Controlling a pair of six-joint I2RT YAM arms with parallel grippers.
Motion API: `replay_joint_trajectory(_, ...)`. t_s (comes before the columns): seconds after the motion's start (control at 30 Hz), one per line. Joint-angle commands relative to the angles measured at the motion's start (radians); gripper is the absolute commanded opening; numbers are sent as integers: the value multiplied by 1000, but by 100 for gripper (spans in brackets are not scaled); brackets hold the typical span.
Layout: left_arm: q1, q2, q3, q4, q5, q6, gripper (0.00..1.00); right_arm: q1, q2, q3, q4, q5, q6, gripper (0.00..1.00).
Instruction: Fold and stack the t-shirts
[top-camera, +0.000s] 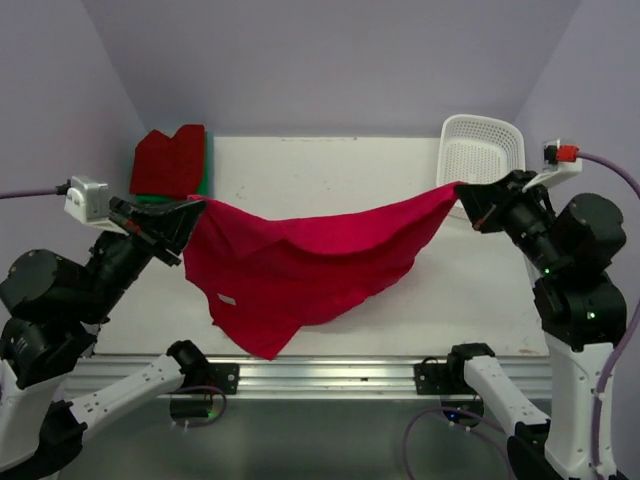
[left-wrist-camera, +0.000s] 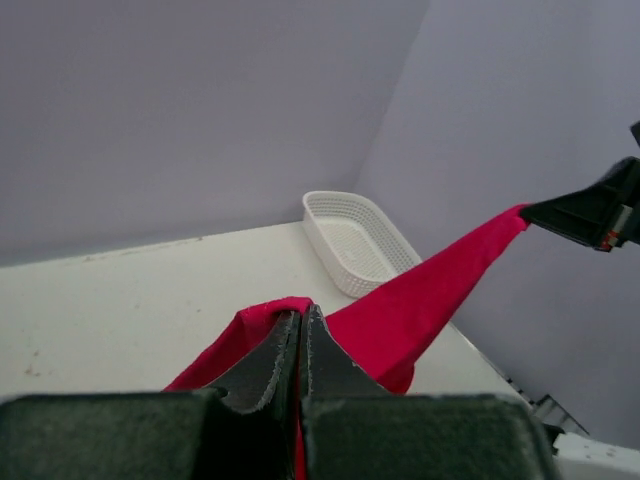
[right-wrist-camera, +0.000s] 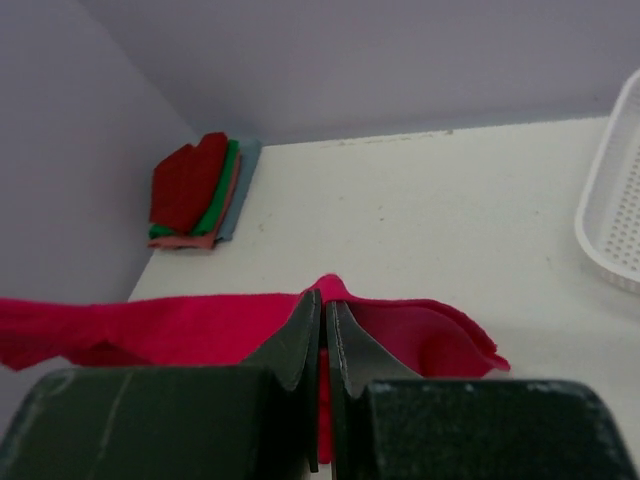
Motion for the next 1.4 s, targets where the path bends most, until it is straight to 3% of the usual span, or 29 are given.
replay_joint_trajectory(0.0, 5, -36, 61, 44, 316, 72, 0, 6, -74, 133, -53, -263, -93, 0)
replay_joint_trajectory(0.1, 46, -121, 151, 70, 658, 54, 0, 27, -198, 248, -38, -382, -130, 0)
replay_joint_trajectory(0.2, 170, -207, 306, 85, 793, 60, 0, 44, -310, 337, 26, -367, -93, 0)
replay_joint_trajectory(0.33, 354, -181, 466, 99, 933, 11, 0, 43, -335, 421, 74, -280, -20, 0)
replay_joint_trajectory(0.37, 360, -170, 487, 73, 914, 23, 0, 43, -317, 438, 63, -251, -18, 0)
replay_joint_trajectory(0.5, 342, -104, 499, -40, 529, 122, 0, 43, -209, 500, -97, 84, 5, 0)
replay_joint_trajectory(0.57, 330, -67, 477, -80, 425, 165, 0, 43, -136, 504, -154, 120, -1, 0)
replay_joint_trajectory(0.67, 328, -8, 382, -76, 285, 198, 0, 43, -22, 428, -224, 125, 8, 0)
replay_joint_trajectory(0.7, 328, 9, 297, -70, 166, 205, 0, 43, 8, 347, -222, 130, 13, 0)
replay_joint_trajectory(0.8, 324, 35, 73, 2, -20, 213, 0, 43, 42, 145, -160, 165, 14, 0)
replay_joint_trajectory(1.0, 322, 156, -296, 217, -173, 175, 0, 44, 192, -98, -74, 268, -13, 0)
replay_joint_trajectory(1.2, 423, 388, -370, 352, -145, 164, 0, 43, 419, -166, 34, 366, -45, 0)
replay_joint_trajectory(1.37, 615, 554, -330, 380, -19, 130, 0, 40, 643, -99, 92, 415, -56, 0)
